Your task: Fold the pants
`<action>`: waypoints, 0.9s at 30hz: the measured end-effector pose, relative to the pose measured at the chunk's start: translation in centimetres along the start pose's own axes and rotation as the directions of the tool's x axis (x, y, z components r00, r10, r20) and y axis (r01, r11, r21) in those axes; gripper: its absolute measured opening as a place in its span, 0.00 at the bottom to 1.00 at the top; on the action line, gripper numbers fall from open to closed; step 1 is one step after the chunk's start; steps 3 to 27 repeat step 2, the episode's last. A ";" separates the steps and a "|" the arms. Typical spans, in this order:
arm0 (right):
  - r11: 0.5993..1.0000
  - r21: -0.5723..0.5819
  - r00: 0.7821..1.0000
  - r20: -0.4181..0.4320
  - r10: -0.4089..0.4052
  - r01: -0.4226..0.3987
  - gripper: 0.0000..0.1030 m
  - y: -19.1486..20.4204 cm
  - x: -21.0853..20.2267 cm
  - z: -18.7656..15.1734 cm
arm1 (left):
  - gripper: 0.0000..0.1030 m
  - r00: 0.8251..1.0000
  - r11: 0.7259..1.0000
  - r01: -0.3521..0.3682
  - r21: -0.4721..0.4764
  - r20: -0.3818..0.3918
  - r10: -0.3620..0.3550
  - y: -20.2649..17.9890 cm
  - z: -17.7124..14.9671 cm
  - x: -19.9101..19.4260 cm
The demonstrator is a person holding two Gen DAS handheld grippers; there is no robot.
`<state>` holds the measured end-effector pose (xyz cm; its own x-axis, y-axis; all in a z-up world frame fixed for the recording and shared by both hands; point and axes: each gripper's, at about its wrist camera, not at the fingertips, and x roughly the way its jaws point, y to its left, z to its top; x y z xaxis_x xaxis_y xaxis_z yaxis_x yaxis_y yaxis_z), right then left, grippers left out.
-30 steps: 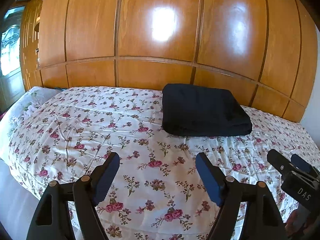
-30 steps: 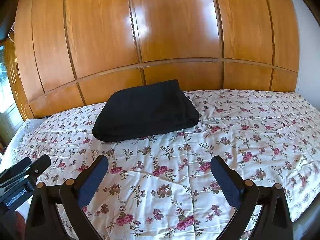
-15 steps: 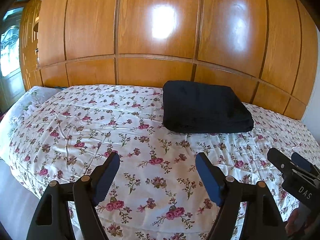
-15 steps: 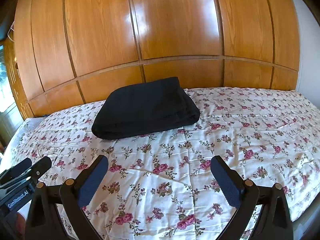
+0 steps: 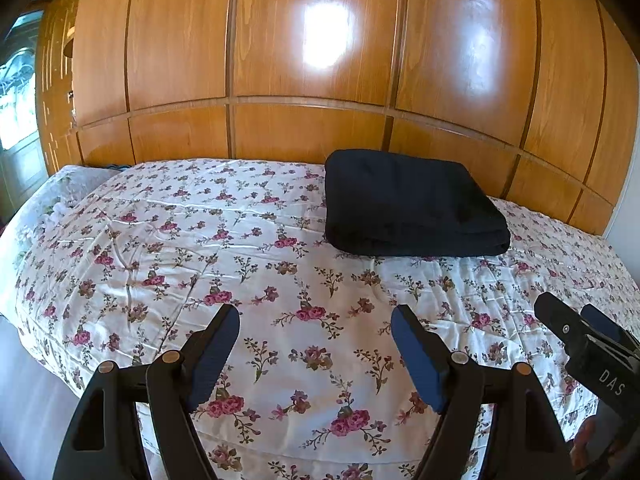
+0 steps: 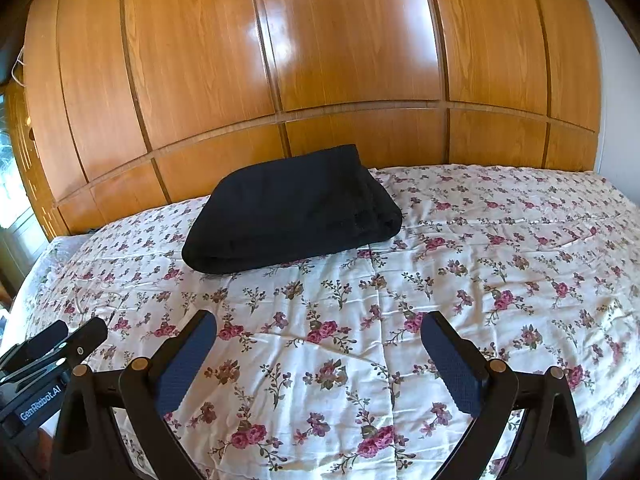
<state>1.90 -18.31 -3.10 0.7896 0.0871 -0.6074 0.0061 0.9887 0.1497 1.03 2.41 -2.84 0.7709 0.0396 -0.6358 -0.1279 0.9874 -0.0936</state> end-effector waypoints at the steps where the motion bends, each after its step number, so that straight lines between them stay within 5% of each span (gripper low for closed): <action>1: 1.000 0.002 1.000 -0.003 -0.001 0.001 0.99 0.0 0.1 0.0 | 0.77 1.000 1.000 0.000 -0.001 -0.004 0.000 0.0 0.0 0.1; 27: 1.000 0.003 1.000 -0.004 0.001 -0.001 0.99 -0.1 0.2 -0.1 | 0.77 1.000 1.000 -0.003 -0.001 -0.010 0.003 0.0 -0.1 0.3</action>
